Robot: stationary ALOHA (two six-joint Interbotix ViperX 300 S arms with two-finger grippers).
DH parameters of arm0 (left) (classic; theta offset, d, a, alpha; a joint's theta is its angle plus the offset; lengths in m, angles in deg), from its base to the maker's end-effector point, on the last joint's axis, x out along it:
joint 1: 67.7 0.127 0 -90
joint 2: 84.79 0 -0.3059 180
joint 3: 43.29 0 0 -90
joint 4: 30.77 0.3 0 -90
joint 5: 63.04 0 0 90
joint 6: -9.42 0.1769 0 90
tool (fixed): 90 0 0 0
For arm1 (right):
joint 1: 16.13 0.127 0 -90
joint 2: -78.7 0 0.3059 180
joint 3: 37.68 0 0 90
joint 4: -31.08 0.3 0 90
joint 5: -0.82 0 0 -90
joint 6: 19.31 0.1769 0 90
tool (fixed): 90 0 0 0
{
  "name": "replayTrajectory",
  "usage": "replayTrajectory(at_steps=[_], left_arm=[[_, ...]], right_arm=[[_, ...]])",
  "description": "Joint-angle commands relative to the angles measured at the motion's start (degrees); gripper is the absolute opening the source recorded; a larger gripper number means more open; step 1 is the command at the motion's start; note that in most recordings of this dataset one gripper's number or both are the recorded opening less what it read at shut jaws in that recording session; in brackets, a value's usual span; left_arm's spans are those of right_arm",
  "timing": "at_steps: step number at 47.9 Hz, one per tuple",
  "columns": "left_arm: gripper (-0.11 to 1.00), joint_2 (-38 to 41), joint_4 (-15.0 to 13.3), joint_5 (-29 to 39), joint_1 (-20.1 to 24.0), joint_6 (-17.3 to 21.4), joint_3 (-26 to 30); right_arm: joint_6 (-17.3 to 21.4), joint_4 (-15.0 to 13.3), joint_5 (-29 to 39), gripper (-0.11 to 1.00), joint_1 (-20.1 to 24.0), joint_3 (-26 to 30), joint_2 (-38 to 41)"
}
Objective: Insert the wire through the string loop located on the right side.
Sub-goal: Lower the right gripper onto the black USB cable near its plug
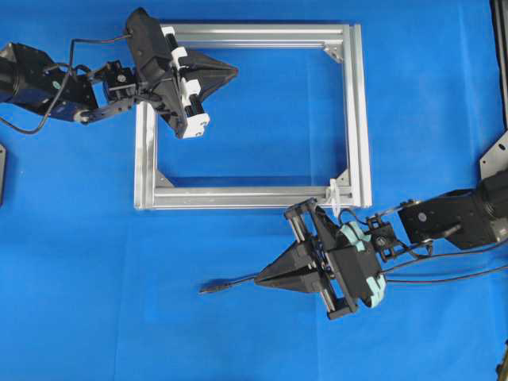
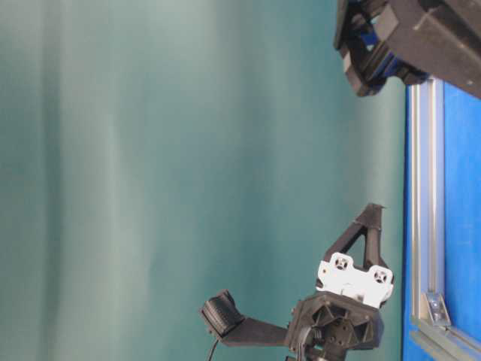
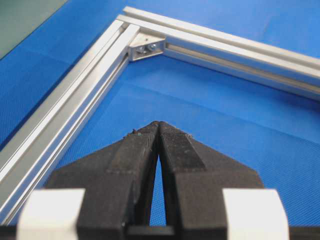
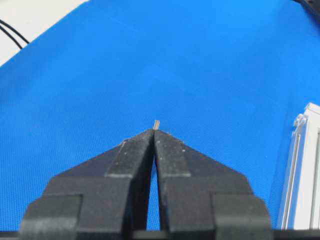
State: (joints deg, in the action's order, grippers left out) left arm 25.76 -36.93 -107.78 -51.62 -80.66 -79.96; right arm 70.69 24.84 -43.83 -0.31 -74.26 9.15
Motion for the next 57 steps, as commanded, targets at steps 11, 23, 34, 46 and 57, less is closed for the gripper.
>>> replayTrajectory(at_steps=[11,23,34,46,57], left_arm=[[0.0,-2.5,1.2,0.4,-0.6,0.5,0.3],[0.0,-2.5,1.2,0.4,-0.6,0.6,0.3],[0.0,-2.5,1.3,0.4,-0.6,0.7,0.4],[0.0,-2.5,1.2,0.4,-0.6,0.7,0.4],[0.0,-2.5,1.3,0.4,-0.6,0.6,0.5]], right_arm=[[0.7,0.1,-0.1,-0.06,0.7,1.1,-1.8],[3.3,0.1,-0.4,-0.06,0.8,1.0,-1.8],[4.4,0.3,-0.4,0.01,1.1,1.1,-1.8],[6.1,3.4,-0.4,0.64,1.1,1.7,-1.4],[6.1,4.1,-0.1,0.87,1.1,1.8,-0.8]])
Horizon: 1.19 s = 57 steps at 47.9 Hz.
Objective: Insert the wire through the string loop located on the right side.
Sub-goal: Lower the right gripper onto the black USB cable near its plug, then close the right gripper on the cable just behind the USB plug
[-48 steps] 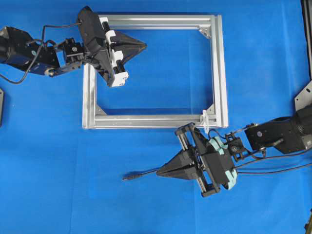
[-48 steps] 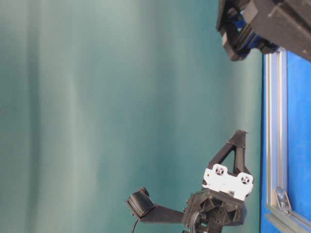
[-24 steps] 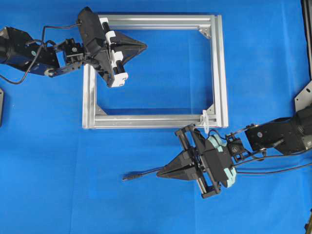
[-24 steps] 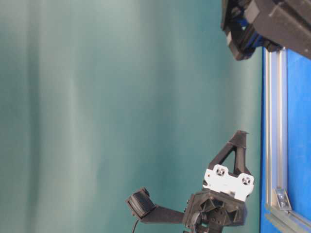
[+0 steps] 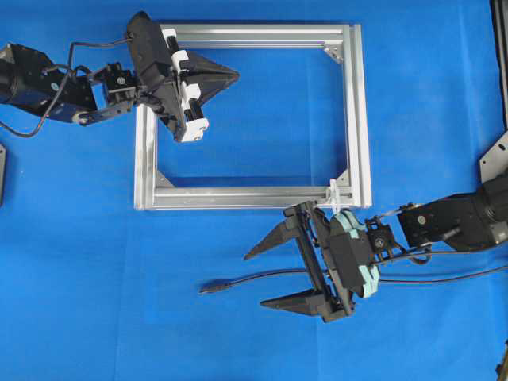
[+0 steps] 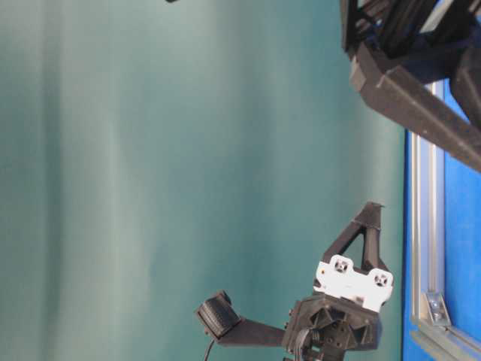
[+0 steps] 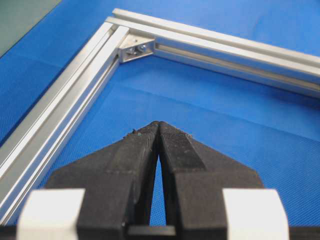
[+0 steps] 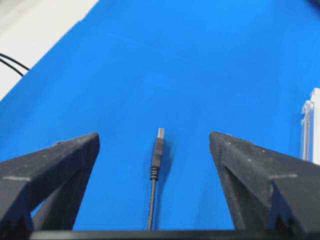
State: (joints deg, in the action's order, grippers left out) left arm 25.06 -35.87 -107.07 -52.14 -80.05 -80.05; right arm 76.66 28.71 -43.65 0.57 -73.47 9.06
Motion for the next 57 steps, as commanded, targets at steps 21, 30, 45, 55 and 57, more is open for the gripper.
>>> replayTrajectory(at_steps=[21,30,45,55,57], left_arm=[[0.0,-1.8,0.3,-0.3,-0.1,0.1,0.6],[0.0,-1.8,0.3,-0.3,-0.1,0.0,0.5],[0.0,-1.8,0.2,-0.3,-0.1,0.0,0.4],[0.0,-1.8,0.3,-0.3,-0.1,0.1,0.4],[0.0,-1.8,0.2,-0.3,-0.1,0.1,0.4]], right_arm=[[0.1,4.9,-1.0,0.89,1.7,6.7,12.0],[0.1,7.2,-2.1,0.89,1.8,8.4,15.6],[0.0,8.6,-1.5,0.77,1.8,7.9,15.6],[-0.1,9.1,-0.8,0.21,1.8,6.7,15.2],[-0.1,9.1,-0.8,0.11,1.7,6.6,15.2]])
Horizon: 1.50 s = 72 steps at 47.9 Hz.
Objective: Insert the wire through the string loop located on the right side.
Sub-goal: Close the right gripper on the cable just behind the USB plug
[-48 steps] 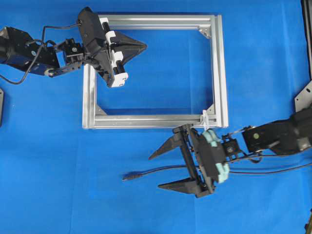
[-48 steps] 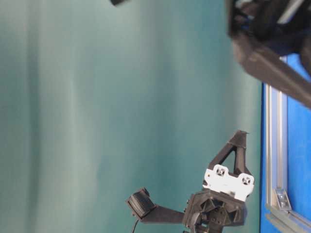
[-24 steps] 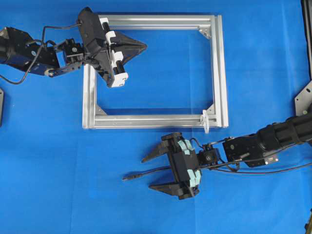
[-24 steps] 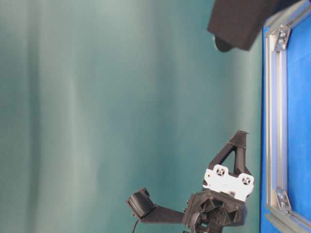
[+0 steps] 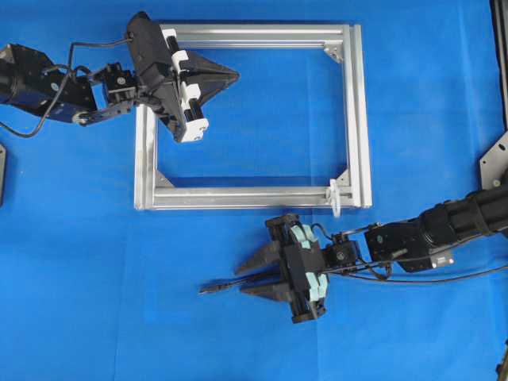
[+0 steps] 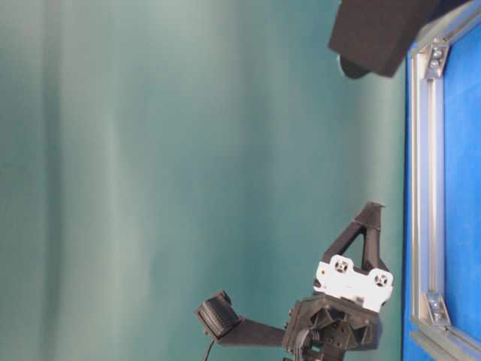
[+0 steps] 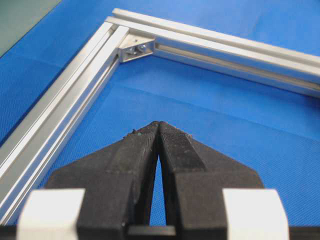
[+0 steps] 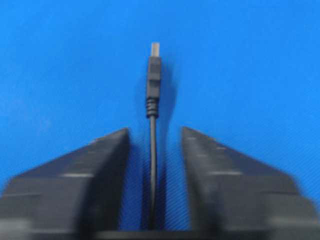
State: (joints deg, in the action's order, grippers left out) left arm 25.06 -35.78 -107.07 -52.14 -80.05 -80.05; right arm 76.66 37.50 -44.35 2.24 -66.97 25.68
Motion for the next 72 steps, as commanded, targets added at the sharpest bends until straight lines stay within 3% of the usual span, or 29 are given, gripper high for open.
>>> replayTrajectory(at_steps=[1,7,25,39,48,72], left_arm=[[0.0,-1.8,0.1,-0.3,-0.1,0.1,0.4],[0.0,-1.8,0.1,-0.3,-0.1,0.1,0.4],[0.0,-1.8,0.1,-0.2,-0.1,0.1,0.5],[0.0,-1.8,0.2,-0.2,-0.1,0.1,0.6],[0.0,-1.8,0.1,-0.2,-0.1,0.0,0.8],[0.0,-1.8,0.1,-0.2,-0.1,0.0,0.6]], right_arm=[[-0.1,0.4,-0.1,0.08,0.0,0.1,-1.4],[-0.2,0.4,-0.1,-0.04,0.1,0.1,-1.4],[-0.1,0.4,0.8,-0.04,0.1,0.1,-3.0],[-0.5,0.4,12.2,-0.04,0.1,0.7,-11.5],[-3.1,0.2,17.9,-0.04,0.1,1.2,-17.3],[-4.6,0.4,20.4,-0.04,0.0,2.3,-18.1]])
